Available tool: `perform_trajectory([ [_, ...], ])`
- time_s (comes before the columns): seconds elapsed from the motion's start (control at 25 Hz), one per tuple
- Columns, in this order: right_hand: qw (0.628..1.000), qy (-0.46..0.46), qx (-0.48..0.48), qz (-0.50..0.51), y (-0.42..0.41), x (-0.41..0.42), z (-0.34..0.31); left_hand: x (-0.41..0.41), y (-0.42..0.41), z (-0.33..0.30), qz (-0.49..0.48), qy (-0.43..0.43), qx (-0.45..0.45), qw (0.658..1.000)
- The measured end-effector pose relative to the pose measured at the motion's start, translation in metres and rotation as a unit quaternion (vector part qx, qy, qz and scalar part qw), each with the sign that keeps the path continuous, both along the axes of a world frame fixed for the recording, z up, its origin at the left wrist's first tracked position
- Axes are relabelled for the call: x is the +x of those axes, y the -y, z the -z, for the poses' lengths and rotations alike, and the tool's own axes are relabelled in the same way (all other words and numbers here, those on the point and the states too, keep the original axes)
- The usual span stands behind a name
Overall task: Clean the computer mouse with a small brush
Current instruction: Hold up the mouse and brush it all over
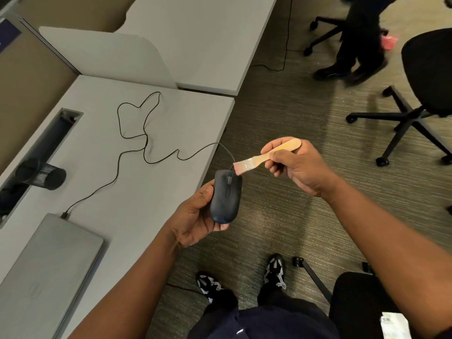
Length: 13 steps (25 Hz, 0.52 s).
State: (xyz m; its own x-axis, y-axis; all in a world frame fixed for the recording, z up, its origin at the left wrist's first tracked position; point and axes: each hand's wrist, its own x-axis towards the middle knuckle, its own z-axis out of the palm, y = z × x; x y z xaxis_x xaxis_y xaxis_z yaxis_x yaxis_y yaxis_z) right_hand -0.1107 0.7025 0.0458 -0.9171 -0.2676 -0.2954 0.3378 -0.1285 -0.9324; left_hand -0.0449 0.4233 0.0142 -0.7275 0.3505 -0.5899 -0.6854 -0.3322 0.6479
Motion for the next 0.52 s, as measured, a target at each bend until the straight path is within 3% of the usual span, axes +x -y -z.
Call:
perform_trajectory([
  [0.12,1.0,0.002,0.019,-0.024,0.004,0.004,-0.001,0.0,-0.003,-0.001,-0.015,0.012,-0.003,1.0],
  [0.2,0.998,-0.016,0.052,0.021,0.006,0.004,0.001,-0.001,-0.001,0.002,-0.024,0.018,0.001,1.0],
  [0.32,1.0,-0.009,0.001,0.025,0.009,0.009,-0.002,0.0,-0.001,0.001,-0.026,0.021,-0.005,0.999],
  [0.44,0.998,-0.025,0.06,-0.024,0.009,0.011,-0.008,0.003,-0.005,-0.002,-0.023,0.027,-0.028,0.999],
  [0.52,0.997,-0.035,0.069,-0.002,0.007,0.009,-0.011,0.004,-0.005,-0.002,-0.019,0.016,-0.021,0.999],
])
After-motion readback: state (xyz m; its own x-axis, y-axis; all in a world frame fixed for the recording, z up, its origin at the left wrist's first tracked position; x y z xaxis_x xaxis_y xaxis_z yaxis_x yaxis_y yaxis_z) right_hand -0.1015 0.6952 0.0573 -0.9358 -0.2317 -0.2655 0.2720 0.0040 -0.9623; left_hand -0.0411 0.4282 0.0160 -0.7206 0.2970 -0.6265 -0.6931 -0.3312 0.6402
